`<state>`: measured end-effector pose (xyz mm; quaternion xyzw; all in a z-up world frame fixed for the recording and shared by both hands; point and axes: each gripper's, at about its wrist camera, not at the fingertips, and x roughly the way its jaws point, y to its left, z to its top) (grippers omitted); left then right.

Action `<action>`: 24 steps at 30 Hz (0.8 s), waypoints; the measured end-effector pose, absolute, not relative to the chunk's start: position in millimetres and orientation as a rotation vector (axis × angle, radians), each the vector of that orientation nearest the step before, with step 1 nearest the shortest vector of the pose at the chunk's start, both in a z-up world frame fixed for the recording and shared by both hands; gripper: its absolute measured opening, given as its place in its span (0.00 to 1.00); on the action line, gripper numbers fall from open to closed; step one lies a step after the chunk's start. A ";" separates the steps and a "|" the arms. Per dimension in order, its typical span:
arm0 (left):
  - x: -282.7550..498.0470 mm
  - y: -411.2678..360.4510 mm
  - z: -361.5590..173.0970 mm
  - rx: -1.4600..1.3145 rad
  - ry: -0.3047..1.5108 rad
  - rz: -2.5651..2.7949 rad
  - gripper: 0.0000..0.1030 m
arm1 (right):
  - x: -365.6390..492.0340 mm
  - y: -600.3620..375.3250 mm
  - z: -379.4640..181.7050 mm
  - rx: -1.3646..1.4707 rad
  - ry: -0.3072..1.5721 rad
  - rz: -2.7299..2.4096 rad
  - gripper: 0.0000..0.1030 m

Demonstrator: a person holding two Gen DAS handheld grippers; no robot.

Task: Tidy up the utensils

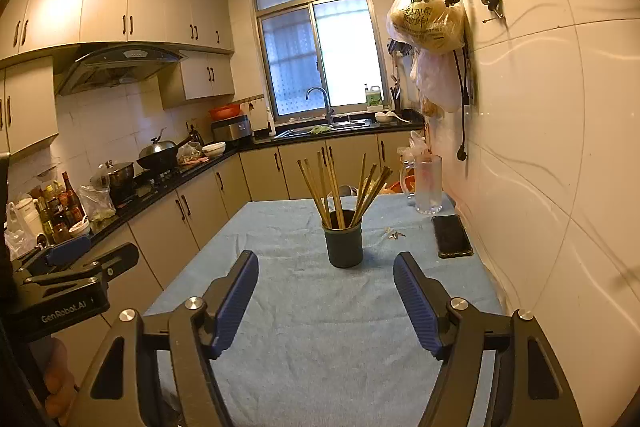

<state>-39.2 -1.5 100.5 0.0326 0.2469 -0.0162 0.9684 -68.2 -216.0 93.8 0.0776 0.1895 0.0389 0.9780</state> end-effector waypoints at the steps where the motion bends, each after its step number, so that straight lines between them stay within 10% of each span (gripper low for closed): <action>1: -38.9 -1.6 100.5 0.064 0.502 -0.032 0.87 | -68.2 -215.9 93.4 0.155 0.382 0.075 0.71; 24: -35.8 4.5 95.8 0.065 0.528 -0.039 0.87 | -58.0 -214.2 89.4 0.156 0.405 0.090 0.72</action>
